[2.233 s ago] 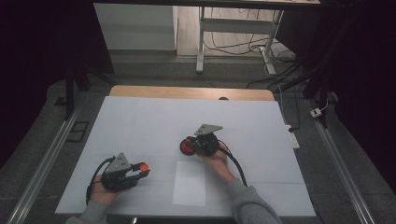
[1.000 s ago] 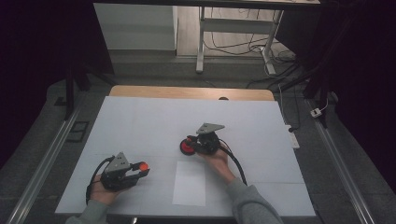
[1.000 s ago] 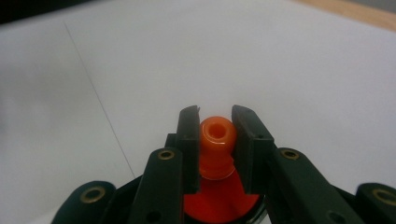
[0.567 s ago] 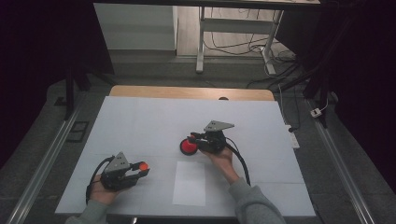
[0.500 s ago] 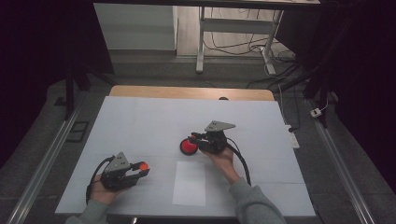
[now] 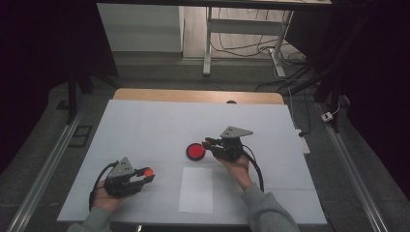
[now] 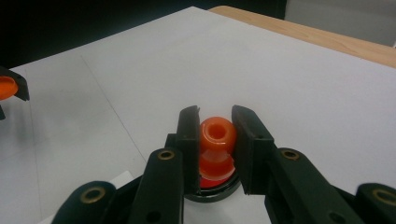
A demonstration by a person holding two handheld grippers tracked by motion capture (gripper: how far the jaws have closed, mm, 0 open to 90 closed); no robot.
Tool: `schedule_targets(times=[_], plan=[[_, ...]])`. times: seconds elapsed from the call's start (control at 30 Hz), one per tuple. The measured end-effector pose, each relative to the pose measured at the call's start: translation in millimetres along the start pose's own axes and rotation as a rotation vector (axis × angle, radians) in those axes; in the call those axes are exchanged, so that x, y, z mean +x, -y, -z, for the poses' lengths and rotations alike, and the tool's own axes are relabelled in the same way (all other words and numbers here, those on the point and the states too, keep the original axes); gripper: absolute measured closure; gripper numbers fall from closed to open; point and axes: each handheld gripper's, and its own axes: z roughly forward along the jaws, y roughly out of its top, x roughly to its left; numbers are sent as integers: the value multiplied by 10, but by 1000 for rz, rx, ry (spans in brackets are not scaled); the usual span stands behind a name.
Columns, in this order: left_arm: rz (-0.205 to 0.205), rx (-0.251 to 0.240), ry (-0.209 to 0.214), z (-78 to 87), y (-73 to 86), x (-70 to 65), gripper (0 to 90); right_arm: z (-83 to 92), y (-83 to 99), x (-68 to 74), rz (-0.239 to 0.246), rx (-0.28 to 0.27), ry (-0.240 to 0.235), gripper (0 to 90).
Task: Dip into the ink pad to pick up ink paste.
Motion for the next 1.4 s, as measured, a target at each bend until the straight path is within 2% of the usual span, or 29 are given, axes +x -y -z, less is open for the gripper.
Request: schedule_targets(times=[0.97, 1.4], plan=[[8, -6, 5, -5, -5, 25, 651, 367, -31, 47, 19, -46, -12, 720], [11, -5, 4, -2, -2, 32, 651, 480, -58, 143, 42, -59, -38, 720]])
